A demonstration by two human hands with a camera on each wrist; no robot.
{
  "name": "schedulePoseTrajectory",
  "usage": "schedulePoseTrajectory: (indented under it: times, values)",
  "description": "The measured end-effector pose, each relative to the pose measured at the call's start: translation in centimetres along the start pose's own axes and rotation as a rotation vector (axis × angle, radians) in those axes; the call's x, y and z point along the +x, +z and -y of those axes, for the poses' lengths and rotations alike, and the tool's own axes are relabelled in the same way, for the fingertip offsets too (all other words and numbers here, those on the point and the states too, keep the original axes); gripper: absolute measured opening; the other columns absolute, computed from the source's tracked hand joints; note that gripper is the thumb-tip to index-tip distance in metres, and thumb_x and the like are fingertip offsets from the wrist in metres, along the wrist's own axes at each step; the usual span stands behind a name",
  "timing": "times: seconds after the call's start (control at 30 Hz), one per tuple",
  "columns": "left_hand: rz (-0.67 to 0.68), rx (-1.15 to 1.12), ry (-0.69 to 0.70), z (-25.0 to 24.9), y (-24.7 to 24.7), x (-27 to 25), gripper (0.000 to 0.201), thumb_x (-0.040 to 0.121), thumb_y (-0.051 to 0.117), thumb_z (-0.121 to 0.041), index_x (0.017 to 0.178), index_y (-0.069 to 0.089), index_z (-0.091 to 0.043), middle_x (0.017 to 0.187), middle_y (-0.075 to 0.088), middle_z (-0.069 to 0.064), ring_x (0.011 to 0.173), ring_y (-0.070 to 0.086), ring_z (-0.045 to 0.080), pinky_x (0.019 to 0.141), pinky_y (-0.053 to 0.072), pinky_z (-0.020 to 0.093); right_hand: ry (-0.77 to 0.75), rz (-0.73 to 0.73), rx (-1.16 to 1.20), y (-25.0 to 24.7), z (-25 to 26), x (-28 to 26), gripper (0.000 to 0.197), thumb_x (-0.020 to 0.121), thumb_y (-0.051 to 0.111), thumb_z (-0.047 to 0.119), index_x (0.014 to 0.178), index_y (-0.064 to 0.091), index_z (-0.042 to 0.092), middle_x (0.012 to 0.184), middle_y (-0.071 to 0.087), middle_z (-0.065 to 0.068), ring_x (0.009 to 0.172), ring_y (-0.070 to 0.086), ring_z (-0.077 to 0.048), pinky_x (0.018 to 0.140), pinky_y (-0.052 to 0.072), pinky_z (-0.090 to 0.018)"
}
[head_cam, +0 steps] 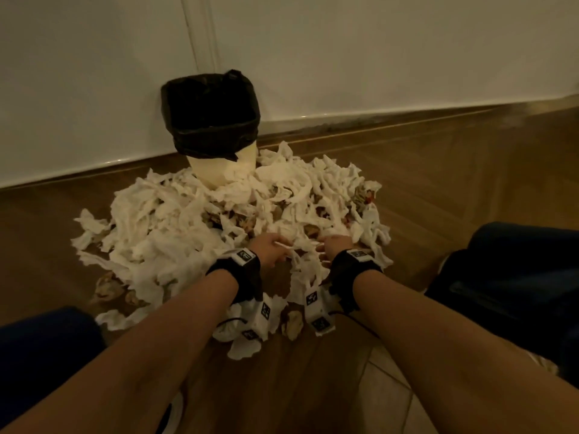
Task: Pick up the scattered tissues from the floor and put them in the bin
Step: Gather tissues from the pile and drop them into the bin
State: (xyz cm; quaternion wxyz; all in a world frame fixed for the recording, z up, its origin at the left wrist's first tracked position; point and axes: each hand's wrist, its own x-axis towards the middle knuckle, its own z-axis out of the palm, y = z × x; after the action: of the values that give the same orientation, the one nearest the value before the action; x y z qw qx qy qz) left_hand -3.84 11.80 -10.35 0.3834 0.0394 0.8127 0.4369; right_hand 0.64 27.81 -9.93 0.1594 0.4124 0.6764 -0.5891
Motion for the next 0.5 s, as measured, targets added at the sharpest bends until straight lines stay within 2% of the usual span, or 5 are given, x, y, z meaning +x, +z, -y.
schedulePoseTrajectory:
  times: [0.07,0.13,0.23,0.3,0.5]
  values:
    - [0.03,0.176,0.058,0.9,1.3,-0.3,0.019,0.092,0.056,-0.016,0.109,0.064,-0.012,0.1,0.065,0.006,0.09,0.062,0.018,0.065,0.046,0.018,0.05,-0.048,-0.021,-0.1,-1.7,-0.5,0.037,0.096,0.047,0.021,0.129,0.052,0.006,0.13,0.056,-0.013,0.114,0.058,-0.028,0.092,0.05,-0.036]
    - [0.05,0.34,0.097,1.8,2.3,-0.6,0.019,0.089,0.059,-0.018,0.108,0.065,-0.015,0.105,0.066,0.005,0.095,0.061,0.02,0.072,0.046,0.021,0.118,-0.116,-0.048,-0.1,-2.9,-1.3,0.04,0.097,0.046,0.021,0.134,0.047,0.007,0.14,0.047,-0.014,0.127,0.046,-0.03,0.104,0.041,-0.038]
    - [0.106,0.518,0.106,2.5,2.9,-0.8,0.017,0.082,0.064,-0.014,0.098,0.065,-0.022,0.103,0.068,0.004,0.083,0.06,0.014,0.062,0.046,0.018,0.149,-0.132,-0.084,0.6,-4.6,-3.0,0.037,0.096,0.046,0.02,0.13,0.05,0.007,0.134,0.051,-0.016,0.12,0.052,-0.032,0.088,0.044,-0.032]
    - [0.182,0.627,0.113,2.7,2.8,-0.9,0.021,0.081,0.068,-0.015,0.102,0.064,-0.02,0.107,0.066,0.004,0.089,0.061,0.015,0.066,0.047,0.019,0.189,-0.111,-0.157,1.1,-6.0,-4.1,0.041,0.094,0.051,0.023,0.132,0.048,0.009,0.133,0.052,-0.016,0.114,0.054,-0.034,0.081,0.043,-0.032]
    - [0.37,0.983,0.11,4.1,3.1,-1.7,0.046,0.079,0.074,-0.025,0.119,0.053,-0.02,0.124,0.052,0.007,0.111,0.052,0.026,0.087,0.044,0.033,0.365,-0.102,-0.136,4.2,-9.2,-5.7,0.079,0.083,0.06,0.049,0.144,0.021,0.016,0.147,0.027,-0.015,0.132,0.035,-0.037,0.106,0.037,-0.048]
